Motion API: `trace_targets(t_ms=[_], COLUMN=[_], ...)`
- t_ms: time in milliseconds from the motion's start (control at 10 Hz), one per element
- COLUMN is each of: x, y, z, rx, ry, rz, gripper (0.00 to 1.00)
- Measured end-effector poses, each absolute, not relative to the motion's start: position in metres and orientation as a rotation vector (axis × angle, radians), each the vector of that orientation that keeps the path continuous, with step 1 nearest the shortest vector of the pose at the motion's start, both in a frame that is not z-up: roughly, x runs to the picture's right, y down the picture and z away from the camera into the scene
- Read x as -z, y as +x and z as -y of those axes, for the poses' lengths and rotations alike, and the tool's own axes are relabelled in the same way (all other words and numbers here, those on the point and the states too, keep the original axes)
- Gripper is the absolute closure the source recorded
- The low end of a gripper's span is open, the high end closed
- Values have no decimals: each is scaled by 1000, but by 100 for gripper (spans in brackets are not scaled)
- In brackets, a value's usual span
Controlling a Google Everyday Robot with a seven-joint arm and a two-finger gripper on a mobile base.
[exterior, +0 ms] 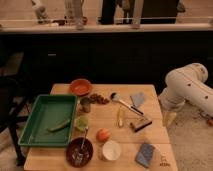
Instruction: Wipe red bowl with eraser
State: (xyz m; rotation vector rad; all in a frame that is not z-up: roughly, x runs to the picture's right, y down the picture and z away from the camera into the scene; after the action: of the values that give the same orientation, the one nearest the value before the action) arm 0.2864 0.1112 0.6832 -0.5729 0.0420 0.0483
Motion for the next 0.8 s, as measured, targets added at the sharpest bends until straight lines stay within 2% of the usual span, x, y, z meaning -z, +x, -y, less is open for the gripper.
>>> trace_targets(t_ms=[500,800], x=[-683,-675], y=[287,272], z=[-111,-119], rx=[-50,69], ry=[-572,-577], rz=[-41,50], gripper=[20,20])
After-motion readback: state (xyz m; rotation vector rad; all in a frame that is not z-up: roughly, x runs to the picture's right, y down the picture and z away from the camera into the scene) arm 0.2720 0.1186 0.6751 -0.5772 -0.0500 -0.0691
